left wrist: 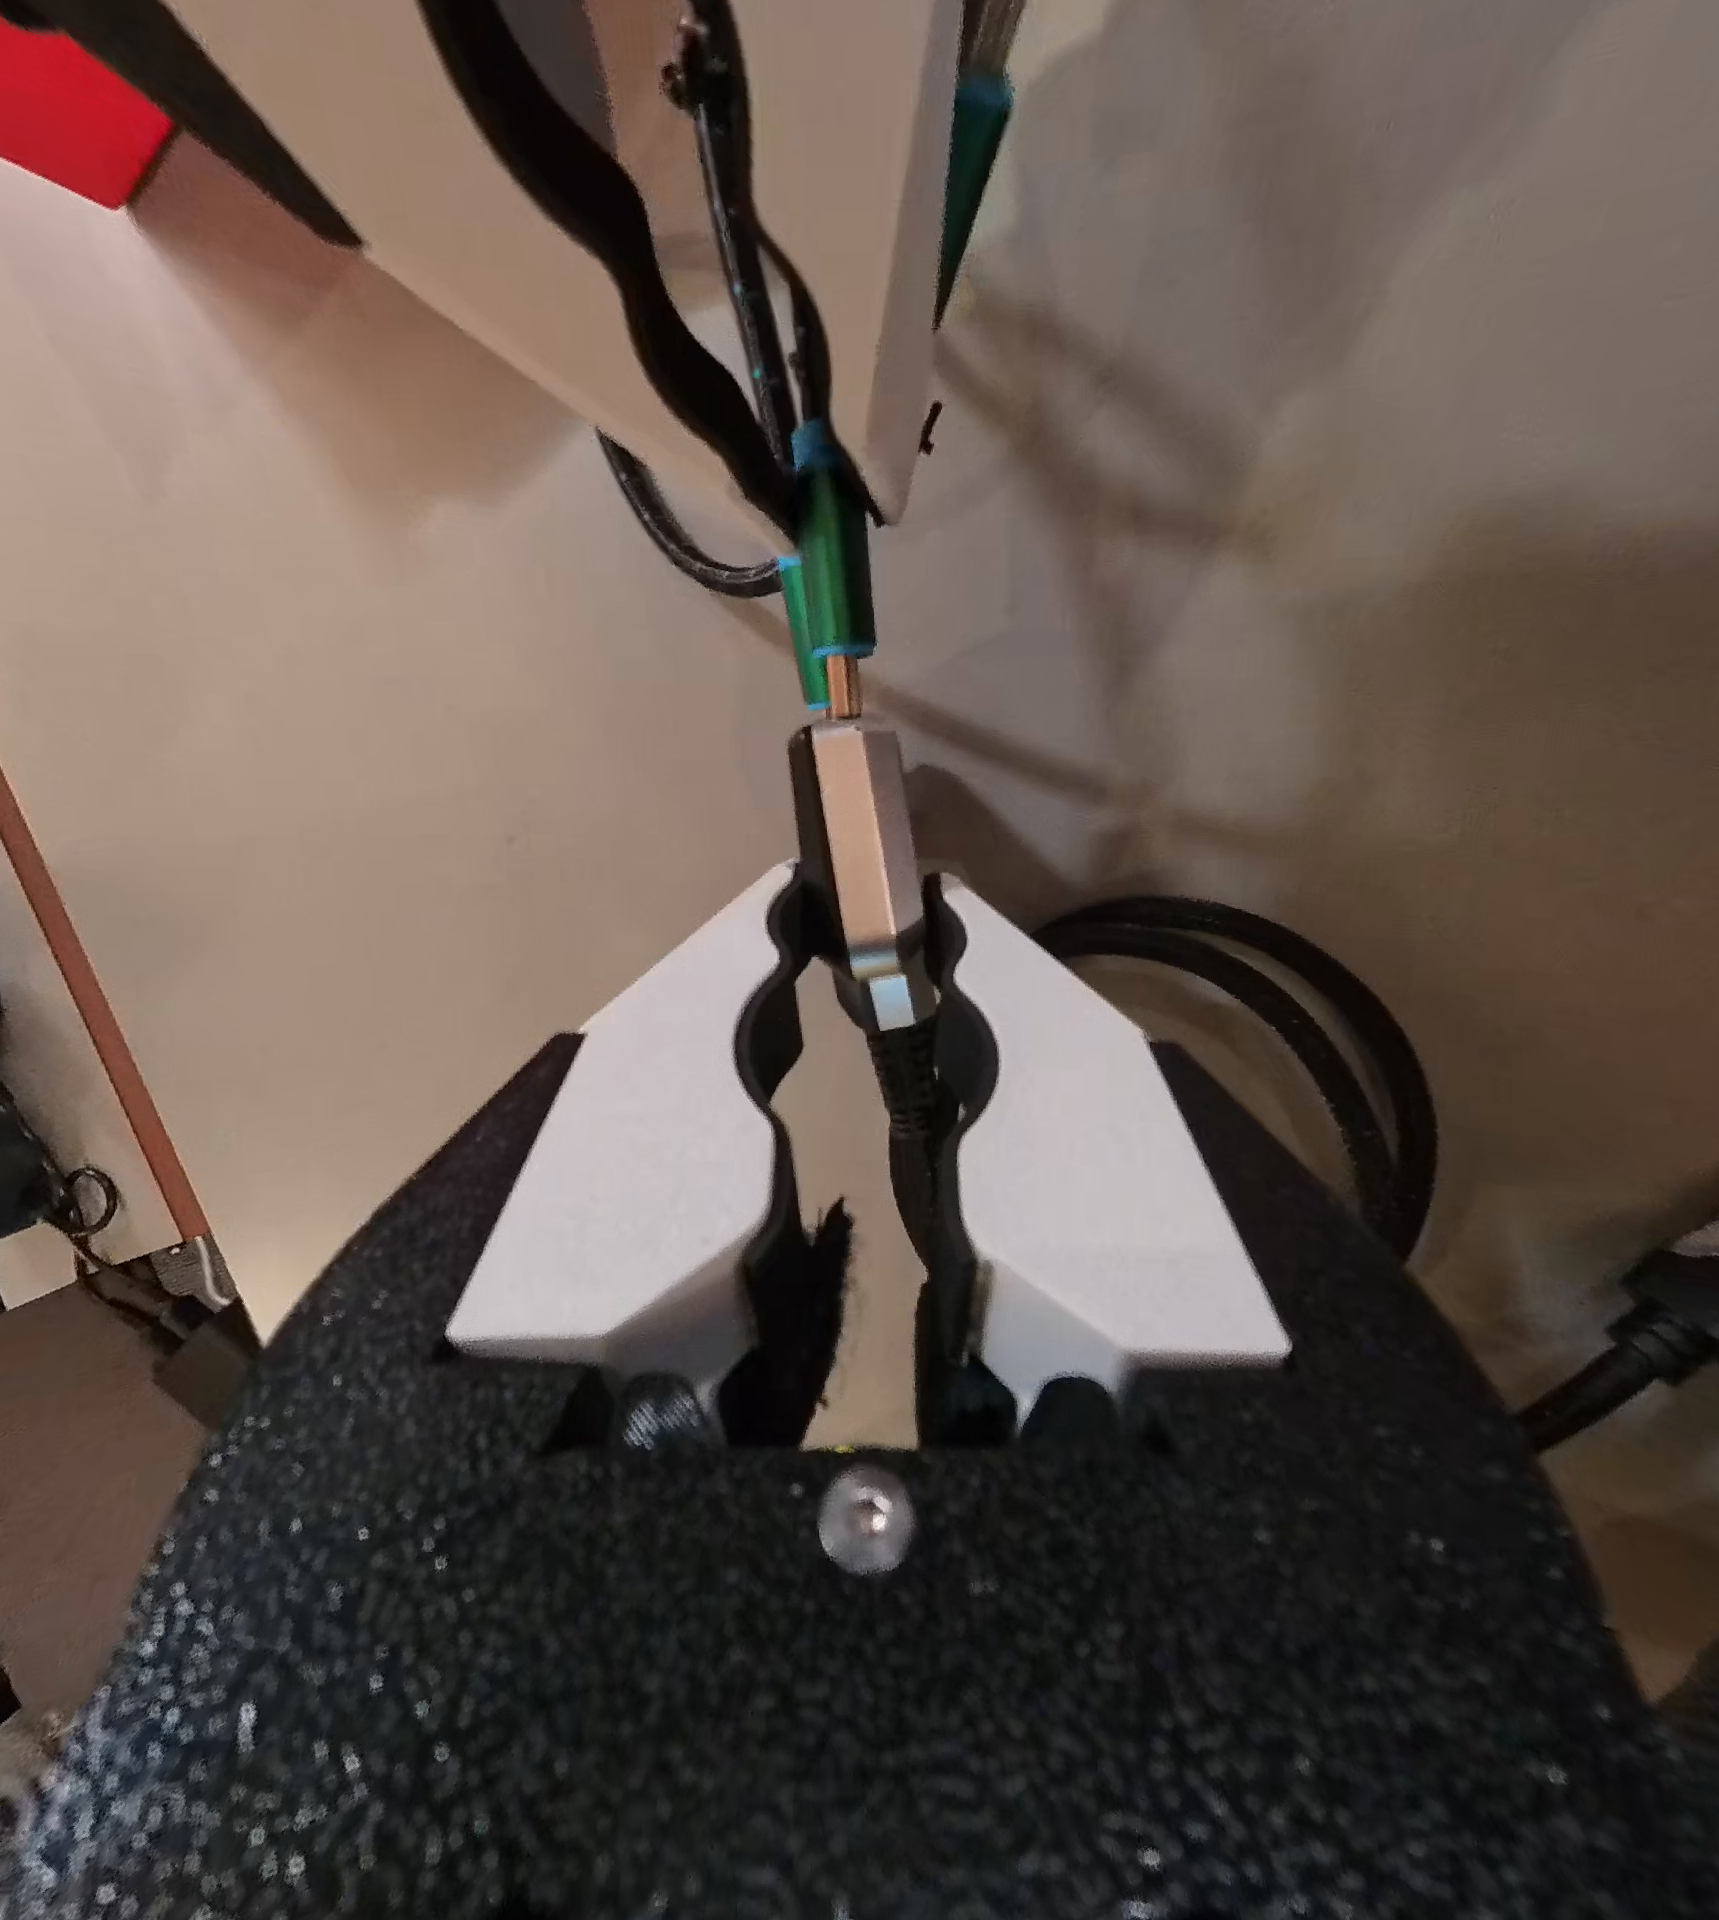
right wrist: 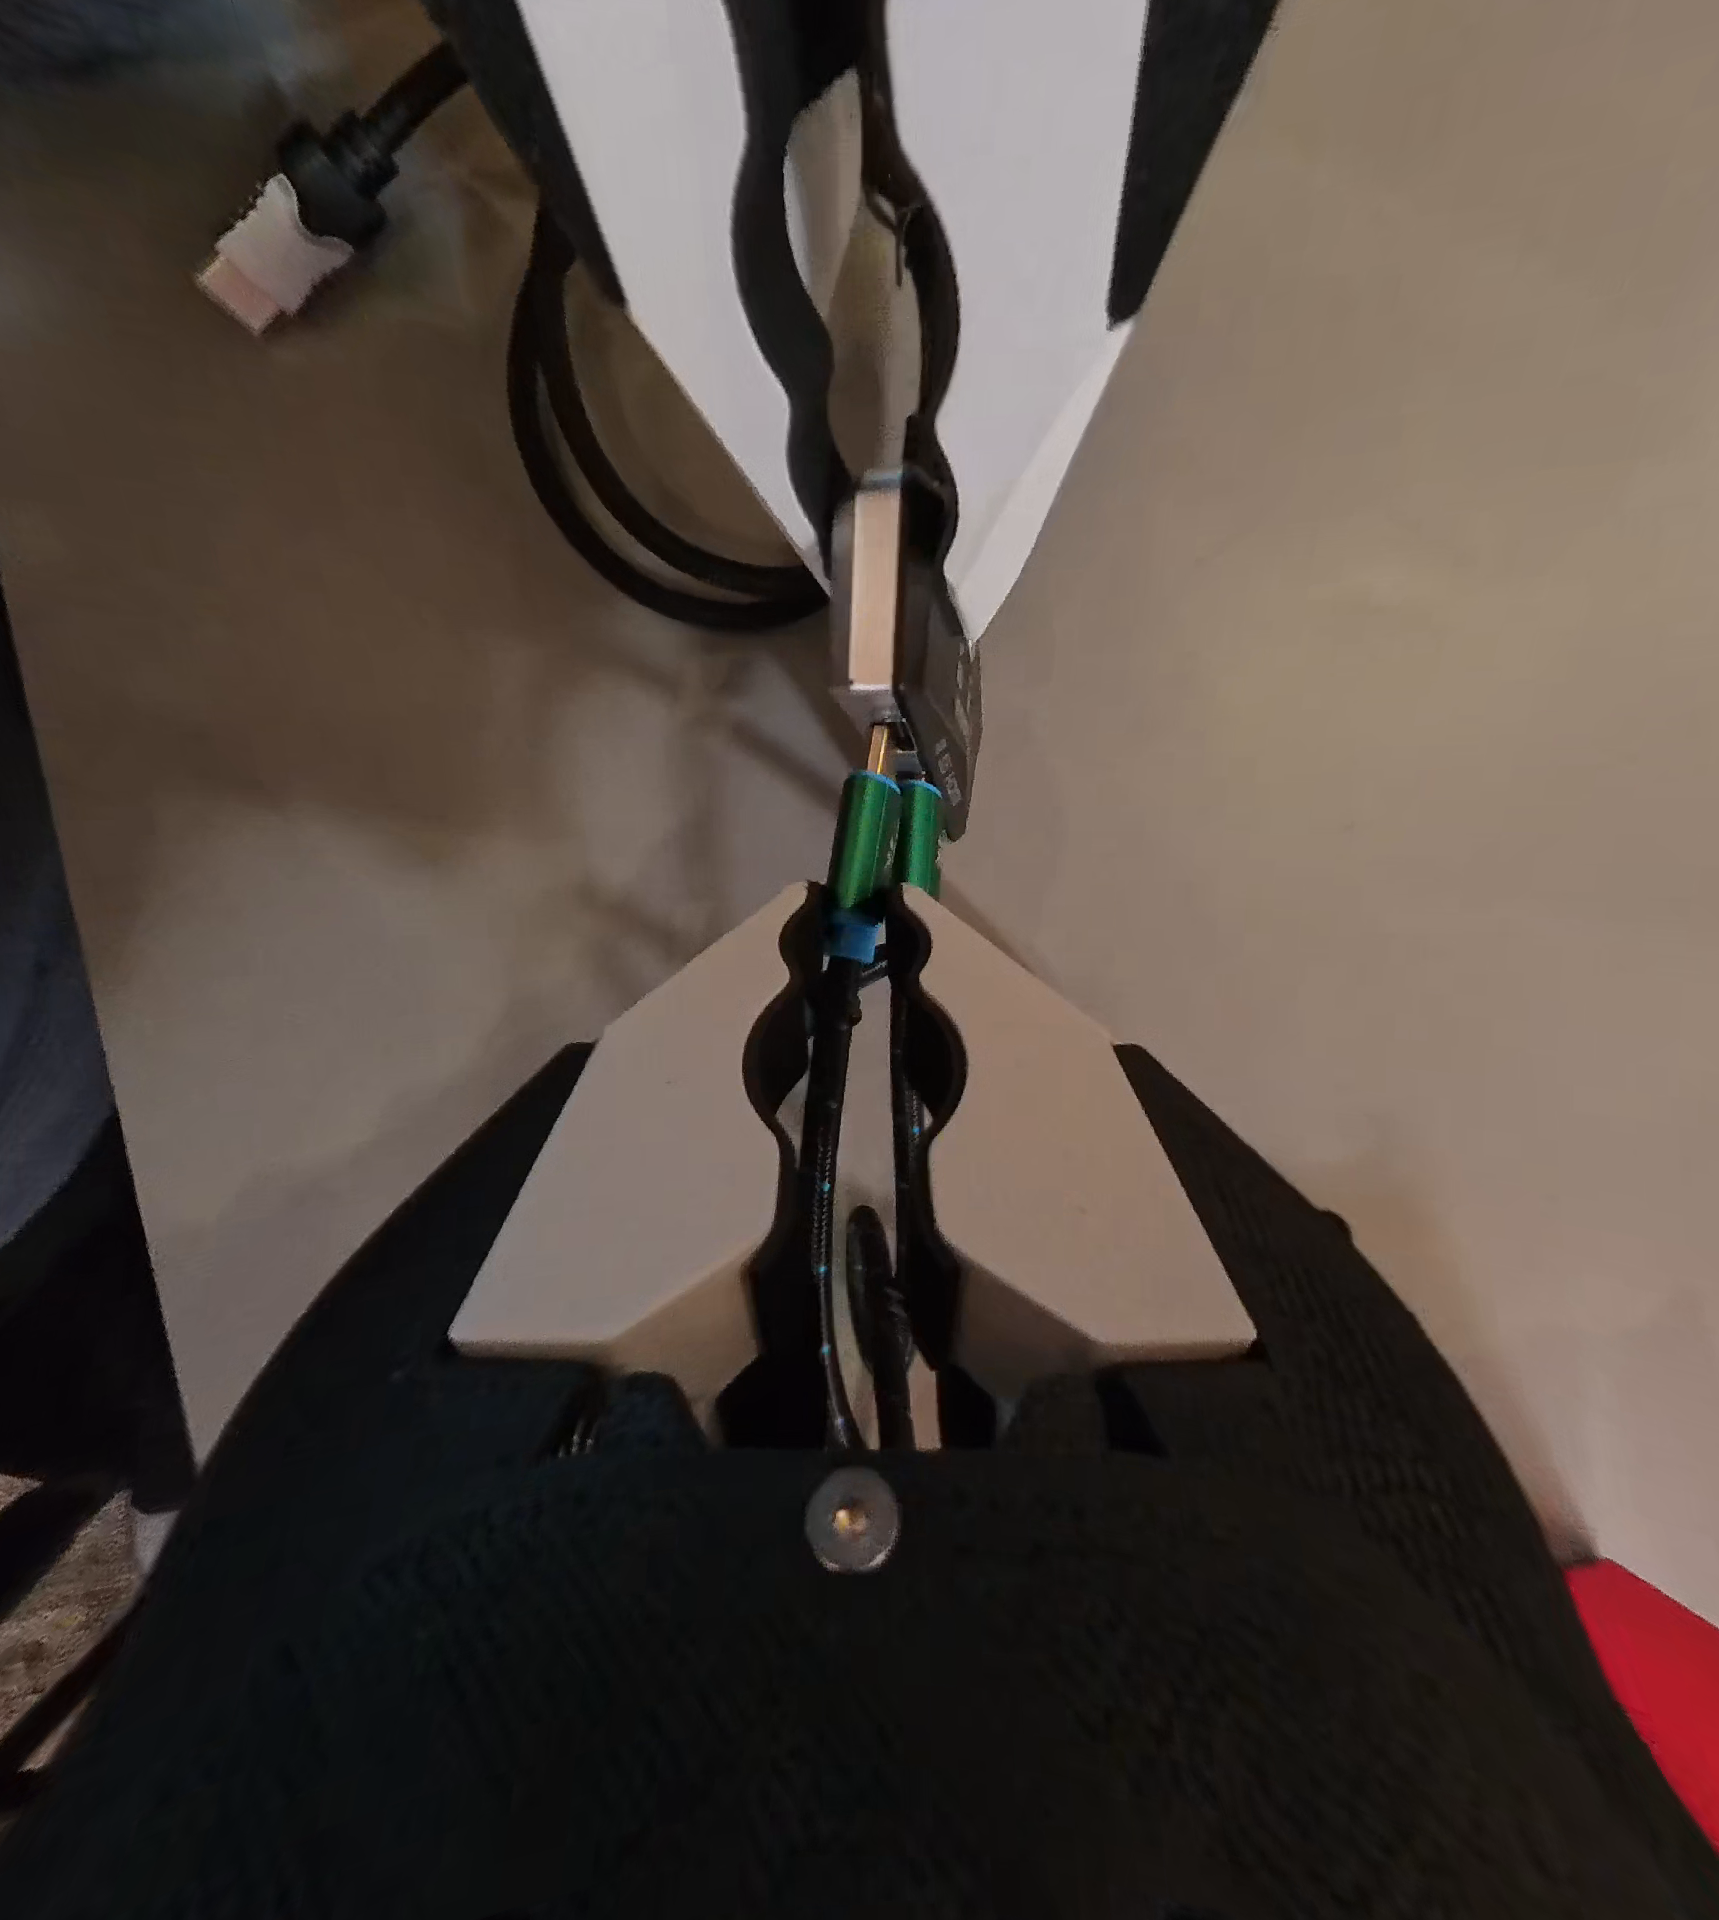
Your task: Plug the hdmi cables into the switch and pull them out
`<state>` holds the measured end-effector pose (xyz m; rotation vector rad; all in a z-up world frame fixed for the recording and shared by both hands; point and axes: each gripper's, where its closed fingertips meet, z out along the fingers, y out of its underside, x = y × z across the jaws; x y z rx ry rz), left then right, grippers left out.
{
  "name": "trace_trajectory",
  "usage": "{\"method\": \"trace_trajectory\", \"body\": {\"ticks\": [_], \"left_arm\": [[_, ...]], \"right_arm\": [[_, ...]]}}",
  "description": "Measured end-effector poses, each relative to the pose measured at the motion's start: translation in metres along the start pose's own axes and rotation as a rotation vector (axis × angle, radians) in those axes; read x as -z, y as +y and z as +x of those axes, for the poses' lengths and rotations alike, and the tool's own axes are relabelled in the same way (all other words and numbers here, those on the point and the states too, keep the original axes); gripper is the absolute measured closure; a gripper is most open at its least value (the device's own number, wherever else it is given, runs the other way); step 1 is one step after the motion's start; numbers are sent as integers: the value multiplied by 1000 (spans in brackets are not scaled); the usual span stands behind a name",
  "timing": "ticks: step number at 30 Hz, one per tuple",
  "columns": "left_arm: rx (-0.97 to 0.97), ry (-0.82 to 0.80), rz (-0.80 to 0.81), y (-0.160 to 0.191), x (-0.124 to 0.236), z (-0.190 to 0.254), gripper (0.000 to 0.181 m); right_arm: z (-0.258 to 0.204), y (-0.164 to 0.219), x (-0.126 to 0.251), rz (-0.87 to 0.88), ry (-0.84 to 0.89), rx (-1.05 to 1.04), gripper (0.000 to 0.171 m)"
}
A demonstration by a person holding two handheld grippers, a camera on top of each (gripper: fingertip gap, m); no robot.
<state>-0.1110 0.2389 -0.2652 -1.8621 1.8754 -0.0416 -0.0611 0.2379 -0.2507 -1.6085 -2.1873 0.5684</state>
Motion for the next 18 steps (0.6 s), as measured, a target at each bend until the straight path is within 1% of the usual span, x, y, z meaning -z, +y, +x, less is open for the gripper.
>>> {"method": "trace_trajectory", "body": {"ticks": [1,4,9,13,18], "left_arm": [[-7,-1,-1,0,0,0,162],[-19,-1,1,0,0,1,162],[-12,11,36,1,0,0,162],[-29,8,37,1,0,0,162],[-38,12,52,2,0,0,162]], "right_arm": [[0,0,0,0,-4,-3,162],[-1,0,0,1,-1,0,162],[1,-3,1,64,-18,-50,162],[0,-3,0,69,-12,-50,162],[0,-3,0,85,-20,-121,162]]}}
